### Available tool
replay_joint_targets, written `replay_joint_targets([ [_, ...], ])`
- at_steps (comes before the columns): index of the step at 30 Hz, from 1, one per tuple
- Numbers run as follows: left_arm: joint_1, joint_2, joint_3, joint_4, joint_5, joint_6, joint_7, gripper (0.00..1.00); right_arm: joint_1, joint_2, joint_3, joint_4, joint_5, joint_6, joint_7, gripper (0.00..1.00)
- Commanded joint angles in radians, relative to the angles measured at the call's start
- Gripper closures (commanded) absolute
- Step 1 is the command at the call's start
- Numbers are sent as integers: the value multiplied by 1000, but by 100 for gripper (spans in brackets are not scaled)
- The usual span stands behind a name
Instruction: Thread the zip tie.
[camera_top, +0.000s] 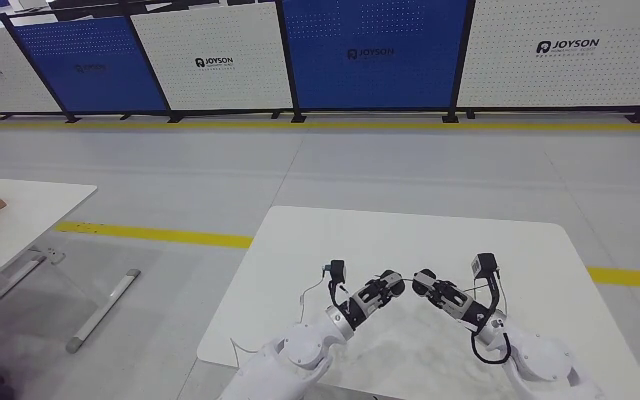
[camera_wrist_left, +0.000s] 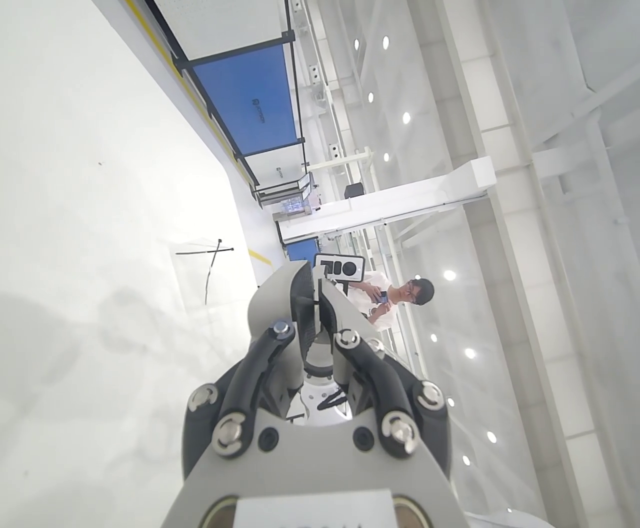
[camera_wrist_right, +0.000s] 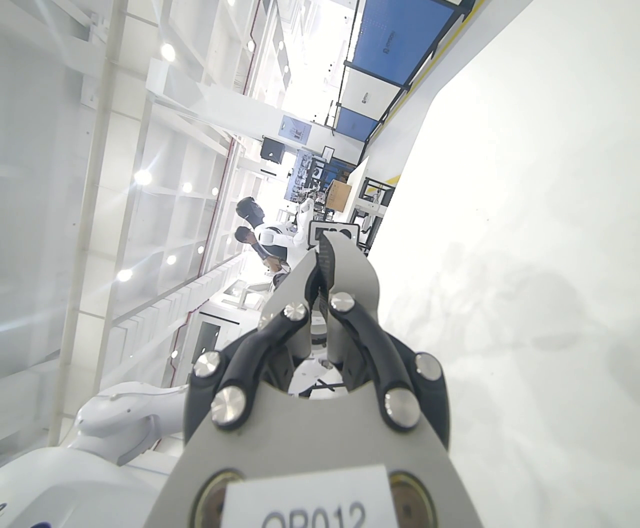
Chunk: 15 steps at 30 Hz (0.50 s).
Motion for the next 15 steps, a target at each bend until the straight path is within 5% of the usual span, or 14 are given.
replay_joint_targets([
  [1, 2, 0, -1, -2, 1, -1, 0, 98, 0, 0, 0, 0, 0, 0, 0, 100],
  [13, 7, -2, -5, -5, 13, -1, -4, 100, -4, -1, 0, -5, -2, 4, -10, 100],
  [15, 8, -3, -5, -5, 20, -1, -1, 100, -13, -1, 4, -16, -1, 10, -20, 0],
])
